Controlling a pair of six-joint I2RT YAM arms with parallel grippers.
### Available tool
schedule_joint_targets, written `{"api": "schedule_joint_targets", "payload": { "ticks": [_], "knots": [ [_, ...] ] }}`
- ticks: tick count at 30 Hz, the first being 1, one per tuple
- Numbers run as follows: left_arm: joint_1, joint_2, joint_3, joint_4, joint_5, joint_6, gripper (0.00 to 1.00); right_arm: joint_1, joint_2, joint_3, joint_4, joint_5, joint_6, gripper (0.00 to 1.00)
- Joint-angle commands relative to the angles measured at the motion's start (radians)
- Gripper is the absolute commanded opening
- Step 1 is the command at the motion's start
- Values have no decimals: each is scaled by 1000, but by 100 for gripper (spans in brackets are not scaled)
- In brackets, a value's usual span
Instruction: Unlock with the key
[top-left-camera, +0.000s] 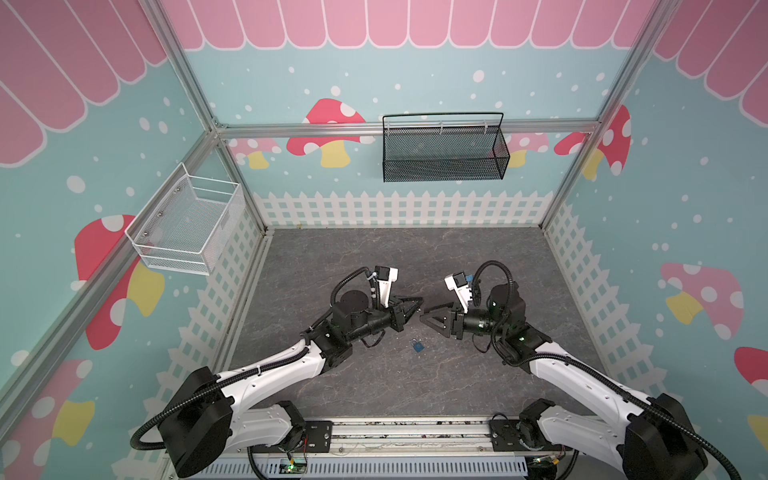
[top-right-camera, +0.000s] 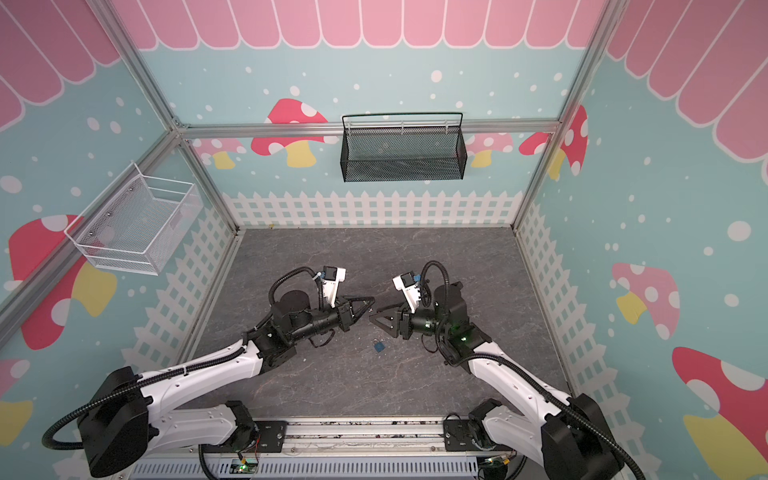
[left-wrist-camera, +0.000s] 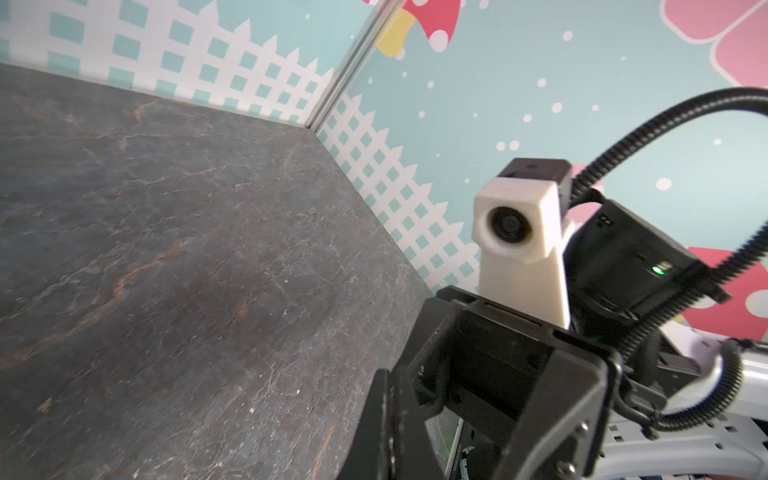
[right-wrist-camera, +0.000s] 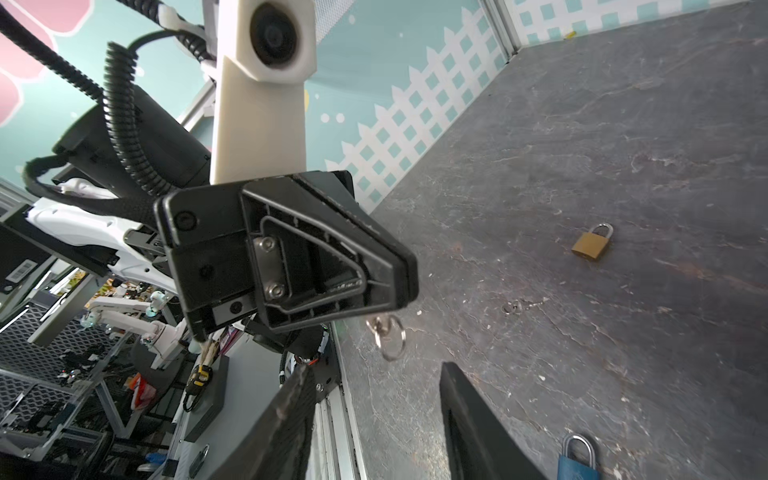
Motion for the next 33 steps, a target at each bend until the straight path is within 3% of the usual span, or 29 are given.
{"api": "schedule_joint_targets", "payload": {
  "ticks": [1,13,33],
  "knots": [
    [9,17,33,48,56,36,0,-20,13,16,136,-77,52,50],
    [9,39,48,71,91,20,0,-39,58,-1,235,-117,91,36],
    [10,39,48,100,72,8,0,-52,86,-38,308,-155,129,25]
  ]
}}
